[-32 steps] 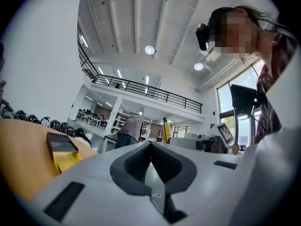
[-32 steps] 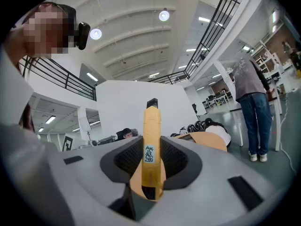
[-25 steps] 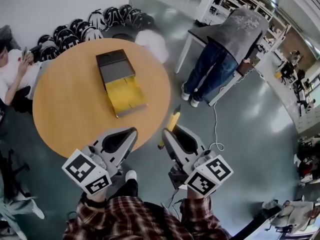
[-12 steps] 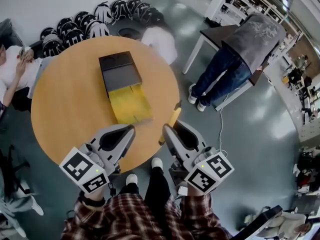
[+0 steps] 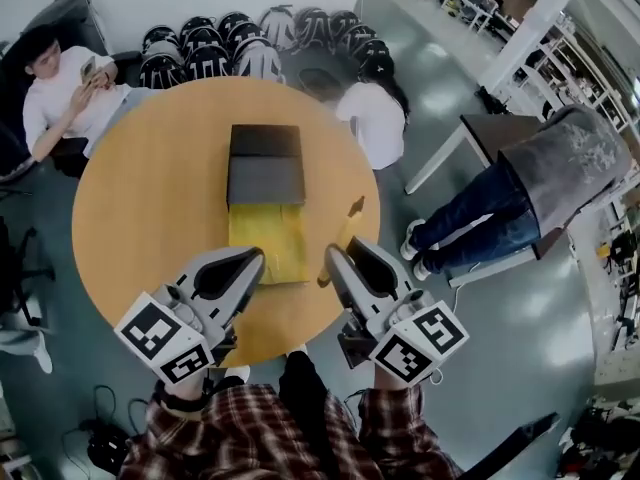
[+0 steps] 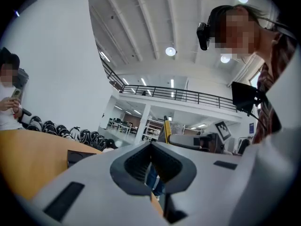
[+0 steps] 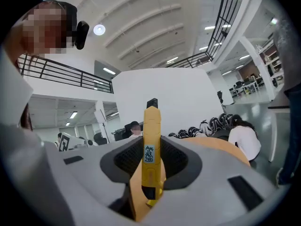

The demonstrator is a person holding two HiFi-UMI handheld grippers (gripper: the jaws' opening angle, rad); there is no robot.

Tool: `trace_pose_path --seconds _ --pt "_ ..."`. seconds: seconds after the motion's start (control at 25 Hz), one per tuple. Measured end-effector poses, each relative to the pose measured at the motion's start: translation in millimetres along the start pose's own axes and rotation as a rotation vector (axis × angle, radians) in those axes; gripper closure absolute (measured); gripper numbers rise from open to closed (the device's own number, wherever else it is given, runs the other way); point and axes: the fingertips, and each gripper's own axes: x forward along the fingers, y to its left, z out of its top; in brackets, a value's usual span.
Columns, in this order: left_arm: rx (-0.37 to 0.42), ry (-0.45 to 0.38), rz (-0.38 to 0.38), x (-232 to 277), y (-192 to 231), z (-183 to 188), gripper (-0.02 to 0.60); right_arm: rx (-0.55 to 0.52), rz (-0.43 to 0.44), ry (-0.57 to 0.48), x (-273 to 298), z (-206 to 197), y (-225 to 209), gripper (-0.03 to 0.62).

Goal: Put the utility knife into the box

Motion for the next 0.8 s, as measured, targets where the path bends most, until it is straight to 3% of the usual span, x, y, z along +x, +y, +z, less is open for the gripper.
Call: trace_pose_path --seconds 0.2,0.4,0.8 --pt "0.005 -0.056 0.166 30 -6 -1 0.571 -0.05 0.158 0.089 10 16 -42 0.471" --pt "-0.006 -0.084 0.293 21 -3 -3 0.571 -0.118 0.27 0.194 35 12 -52 0.471" --pt "-0.036 -0.109 0.422 -8 14 -9 0.571 -0.248 0.395 0.447 94 -34 -50 0.471"
